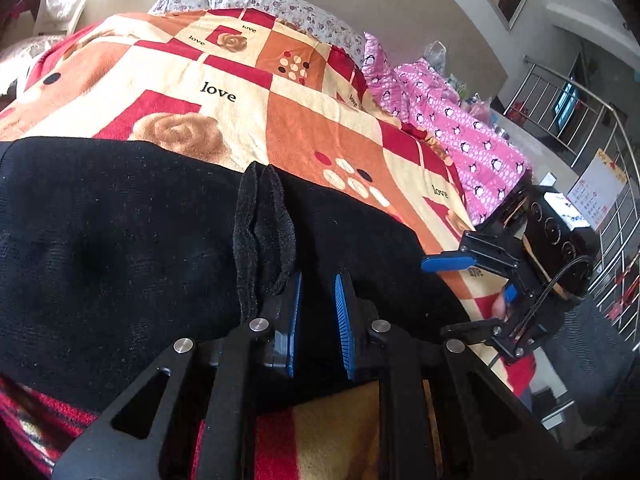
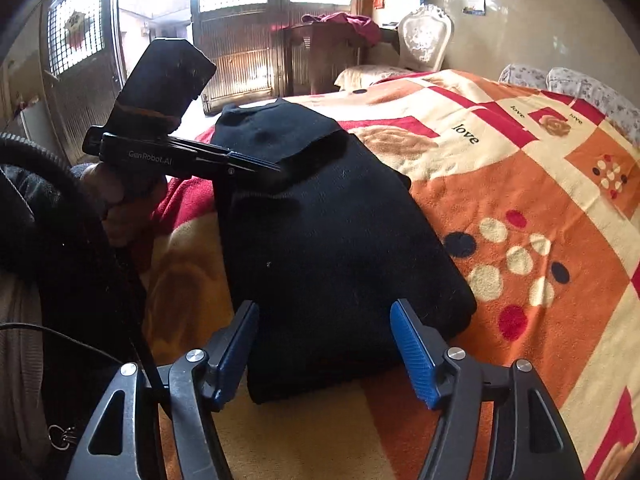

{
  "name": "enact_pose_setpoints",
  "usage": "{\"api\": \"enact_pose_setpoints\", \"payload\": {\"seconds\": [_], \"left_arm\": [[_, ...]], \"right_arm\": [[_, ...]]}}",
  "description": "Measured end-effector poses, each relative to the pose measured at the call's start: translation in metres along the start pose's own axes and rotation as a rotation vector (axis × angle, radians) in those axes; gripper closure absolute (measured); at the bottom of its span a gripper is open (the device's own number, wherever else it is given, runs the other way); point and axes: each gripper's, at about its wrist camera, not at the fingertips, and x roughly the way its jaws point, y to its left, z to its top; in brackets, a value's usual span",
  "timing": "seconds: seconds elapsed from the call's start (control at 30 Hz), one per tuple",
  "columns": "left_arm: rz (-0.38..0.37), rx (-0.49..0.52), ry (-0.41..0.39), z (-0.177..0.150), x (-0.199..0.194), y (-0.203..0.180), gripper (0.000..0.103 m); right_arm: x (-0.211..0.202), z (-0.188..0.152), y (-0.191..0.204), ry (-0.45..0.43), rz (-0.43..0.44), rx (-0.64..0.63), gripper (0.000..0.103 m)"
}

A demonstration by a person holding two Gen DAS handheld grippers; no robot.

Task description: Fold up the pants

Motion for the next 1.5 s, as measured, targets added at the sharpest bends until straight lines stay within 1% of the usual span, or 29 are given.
{"api": "enact_pose_setpoints", "payload": {"seconds": [0.03,0.13,0.17,0.2,0.23,0.27,0.3,0.4,0.43,0.47,0.5,0.57,0.63,0.8,0.87,0.93,1.03,1.07,1.13,1.2,1.23,1.27,1.33,1.4,1.43,1.47,1.5], "left_arm": [[0.0,-0.007,-0.003,0.0,-0.005,0.0,0.087],[0.019,-0.026,-0.083,-0.005,-0.039,0.003,0.086],[0.037,-0.042,-0.114,-0.008,-0.056,0.005,0.081],[0.045,-0.061,-0.142,-0.01,-0.069,0.009,0.068],[0.063,-0.098,-0.183,-0.014,-0.086,0.016,0.058],[0.09,-0.136,-0.219,-0.018,-0.099,0.023,0.041],[0.131,-0.188,-0.262,-0.023,-0.113,0.033,0.035],[0.219,-0.312,-0.324,-0.033,-0.137,0.061,0.035],[0.257,-0.369,-0.339,-0.037,-0.14,0.073,0.035],[0.274,-0.422,-0.337,-0.039,-0.14,0.083,0.035],[0.268,-0.484,-0.323,-0.04,-0.138,0.095,0.035],[0.206,-0.58,-0.302,-0.042,-0.13,0.112,0.035],[0.168,-0.65,-0.289,-0.044,-0.124,0.124,0.035],[0.111,-0.762,-0.357,-0.043,-0.129,0.142,0.032],[0.071,-0.814,-0.383,-0.042,-0.131,0.151,0.032],[0.034,-0.86,-0.416,-0.041,-0.132,0.159,0.03],[-0.01,-0.91,-0.435,-0.039,-0.132,0.171,0.03],[-0.023,-0.924,-0.44,-0.039,-0.133,0.172,0.03],[-0.035,-0.911,-0.44,-0.042,-0.135,0.167,0.03],[-0.036,-0.871,-0.417,-0.041,-0.131,0.156,0.03],[-0.027,-0.835,-0.405,-0.04,-0.128,0.15,0.03],[-0.001,-0.806,-0.402,-0.038,-0.128,0.146,0.03],[0.048,-0.78,-0.405,-0.034,-0.125,0.145,0.038],[0.094,-0.779,-0.401,-0.033,-0.123,0.148,0.052],[0.141,-0.757,-0.399,-0.032,-0.124,0.145,0.056],[0.185,-0.728,-0.396,-0.031,-0.124,0.142,0.063],[0.225,-0.693,-0.395,-0.031,-0.123,0.138,0.065]], "right_arm": [[0.0,0.0,0.001,-0.002,-0.002,-0.004,0.037],[-0.003,-0.002,-0.002,-0.022,0.02,0.013,0.037],[-0.005,-0.002,-0.005,-0.033,0.033,0.025,0.038],[-0.007,-0.003,-0.008,-0.046,0.046,0.04,0.039],[-0.01,-0.004,-0.013,-0.064,0.055,0.066,0.04],[-0.012,-0.004,-0.016,-0.077,0.054,0.087,0.04],[-0.015,-0.005,-0.023,-0.094,0.047,0.121,0.04],[-0.022,-0.009,-0.043,-0.133,0.016,0.239,0.041],[-0.025,-0.011,-0.049,-0.149,0.012,0.273,0.041],[-0.028,-0.012,-0.053,-0.162,0.009,0.298,0.041],[-0.031,-0.014,-0.059,-0.181,0.001,0.331,0.041],[-0.035,-0.016,-0.065,-0.199,-0.011,0.366,0.041],[-0.036,-0.016,-0.067,-0.202,-0.026,0.376,0.041],[-0.032,-0.011,-0.06,-0.173,-0.04,0.343,0.041],[-0.03,-0.012,-0.06,-0.171,-0.038,0.346,0.041],[-0.032,-0.015,-0.062,-0.174,-0.035,0.352,0.041],[-0.032,-0.015,-0.063,-0.174,-0.037,0.358,0.041],[-0.033,-0.015,-0.062,-0.172,-0.039,0.356,0.041],[-0.032,-0.015,-0.062,-0.172,-0.042,0.355,0.041],[-0.032,-0.015,-0.062,-0.17,-0.045,0.359,0.041],[-0.032,-0.015,-0.062,-0.169,-0.045,0.36,0.041],[-0.032,-0.015,-0.062,-0.169,-0.043,0.361,0.041],[-0.031,-0.015,-0.064,-0.165,-0.041,0.365,0.041],[-0.031,-0.015,-0.064,-0.165,-0.042,0.367,0.041],[-0.031,-0.015,-0.064,-0.165,-0.046,0.366,0.041],[-0.032,-0.015,-0.064,-0.165,-0.047,0.365,0.041],[-0.032,-0.015,-0.063,-0.166,-0.047,0.364,0.041]]}}
